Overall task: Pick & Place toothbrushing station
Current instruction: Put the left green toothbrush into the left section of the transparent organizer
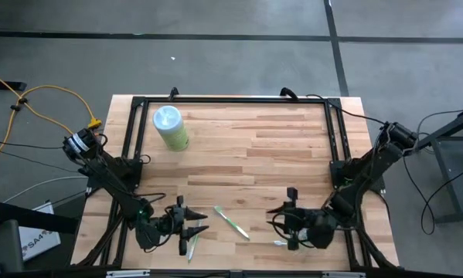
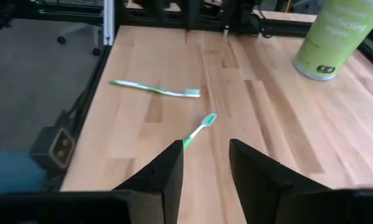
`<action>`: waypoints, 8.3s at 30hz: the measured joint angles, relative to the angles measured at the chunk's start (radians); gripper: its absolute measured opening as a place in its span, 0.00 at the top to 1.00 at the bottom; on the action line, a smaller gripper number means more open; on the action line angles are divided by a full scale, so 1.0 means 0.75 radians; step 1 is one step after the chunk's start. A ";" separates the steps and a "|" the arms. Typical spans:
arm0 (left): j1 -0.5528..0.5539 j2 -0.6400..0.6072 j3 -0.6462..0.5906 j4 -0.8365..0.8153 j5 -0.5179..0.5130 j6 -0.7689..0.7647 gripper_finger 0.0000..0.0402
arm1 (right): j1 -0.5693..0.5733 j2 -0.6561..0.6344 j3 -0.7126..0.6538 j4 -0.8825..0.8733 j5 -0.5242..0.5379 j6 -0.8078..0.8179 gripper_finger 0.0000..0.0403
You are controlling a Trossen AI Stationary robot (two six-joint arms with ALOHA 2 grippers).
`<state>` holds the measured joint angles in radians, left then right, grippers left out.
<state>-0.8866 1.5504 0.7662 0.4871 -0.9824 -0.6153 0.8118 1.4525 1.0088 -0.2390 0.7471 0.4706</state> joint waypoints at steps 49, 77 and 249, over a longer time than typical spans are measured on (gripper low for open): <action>0.353 0.199 0.376 -1.193 1.208 -1.390 0.62 | -0.240 0.001 -0.001 0.035 -0.300 -0.272 0.70; 0.338 0.320 0.384 -1.208 1.381 -1.506 0.62 | -0.239 0.001 -0.001 0.004 -0.307 -0.239 0.70; 0.205 0.482 1.268 -1.162 -0.074 0.489 0.99 | -0.244 0.015 -0.001 0.791 -0.563 -0.847 0.97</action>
<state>-0.7327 1.9122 1.7172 -0.3847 -1.0382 -0.2485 0.6287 1.4639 1.0080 0.3544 0.3251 -0.1645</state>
